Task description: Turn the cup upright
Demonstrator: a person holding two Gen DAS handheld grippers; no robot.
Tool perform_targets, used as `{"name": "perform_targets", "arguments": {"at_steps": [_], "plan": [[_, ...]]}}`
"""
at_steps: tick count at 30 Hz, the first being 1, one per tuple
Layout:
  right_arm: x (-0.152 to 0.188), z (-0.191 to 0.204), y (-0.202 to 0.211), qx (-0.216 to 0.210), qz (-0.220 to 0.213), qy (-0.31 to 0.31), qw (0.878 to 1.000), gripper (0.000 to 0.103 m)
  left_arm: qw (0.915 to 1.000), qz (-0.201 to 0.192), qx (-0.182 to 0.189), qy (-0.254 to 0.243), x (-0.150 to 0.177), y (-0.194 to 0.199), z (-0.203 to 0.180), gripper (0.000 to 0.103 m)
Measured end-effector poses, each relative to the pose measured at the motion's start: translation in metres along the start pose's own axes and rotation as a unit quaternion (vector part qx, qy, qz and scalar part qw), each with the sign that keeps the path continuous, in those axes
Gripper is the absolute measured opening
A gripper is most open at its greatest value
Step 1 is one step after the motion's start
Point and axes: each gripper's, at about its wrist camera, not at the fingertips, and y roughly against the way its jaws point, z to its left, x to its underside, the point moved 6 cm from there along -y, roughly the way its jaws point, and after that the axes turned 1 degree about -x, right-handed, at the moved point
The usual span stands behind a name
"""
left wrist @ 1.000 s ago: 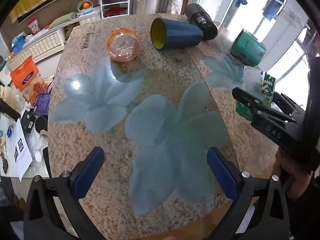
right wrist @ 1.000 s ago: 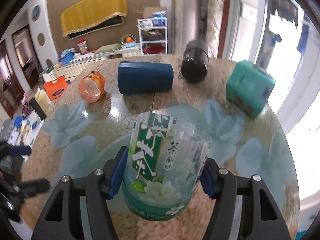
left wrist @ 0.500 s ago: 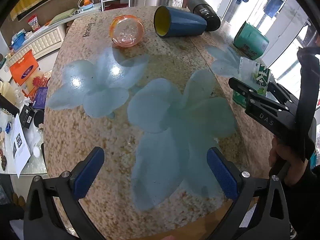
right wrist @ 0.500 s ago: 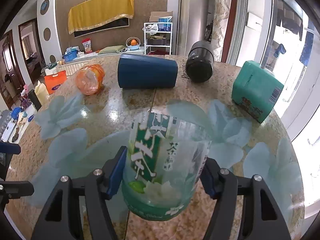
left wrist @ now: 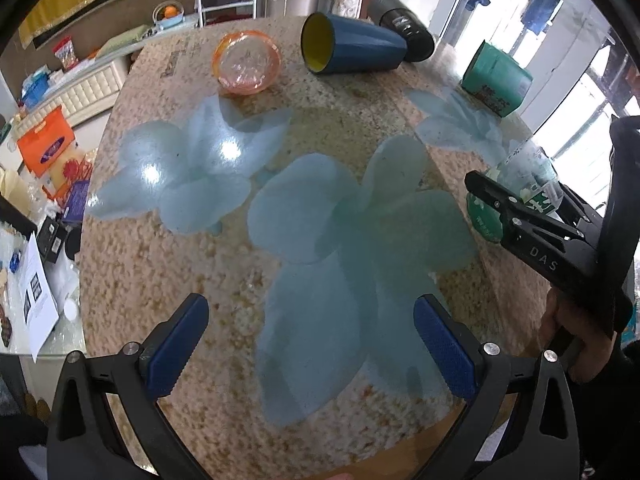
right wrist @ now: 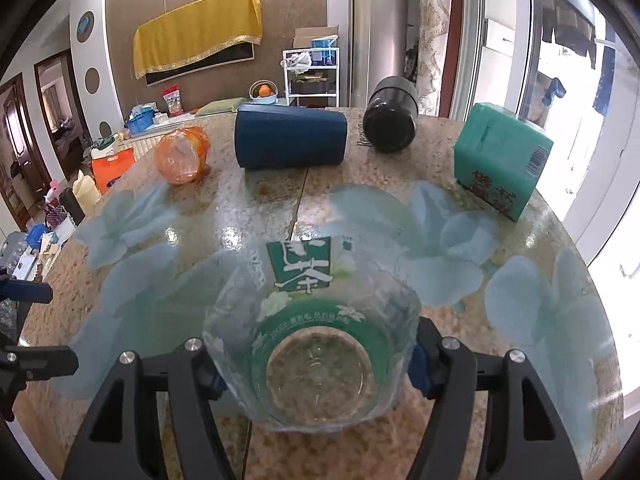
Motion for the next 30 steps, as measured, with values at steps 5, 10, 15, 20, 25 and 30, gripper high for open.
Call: {"name": "perform_targets", "arguments": {"at_steps": [5,10,15,20,25,30], "plan": [[-0.011,-0.001,0.019,-0.003,-0.011,-0.01,1.0,0.089,0.9999,-0.006,-0.011,-0.005,-0.004,0.006,-0.002,0.103],[-0.032,0.0,0.057,-0.013,-0.045,-0.032,0.998,0.1,0.9993,-0.021,-0.026,-0.014,-0.015,0.027,-0.005,0.103],[-0.054,0.003,0.094,-0.016,-0.057,-0.034,0.998,0.101,0.9973,-0.035,-0.065,-0.004,-0.032,0.054,-0.004,0.103],[-0.073,0.006,0.138,-0.013,-0.045,-0.04,0.998,0.103,0.995,-0.081,-0.057,-0.008,-0.056,0.109,-0.02,0.103],[-0.086,0.005,0.173,-0.009,-0.037,-0.031,0.999,0.103,0.9929,-0.109,-0.041,-0.021,-0.069,0.146,-0.044,0.103],[-0.087,-0.009,0.191,-0.007,0.001,-0.053,0.999,0.103,0.991,-0.127,-0.027,-0.033,-0.076,0.177,-0.068,0.103]]}}
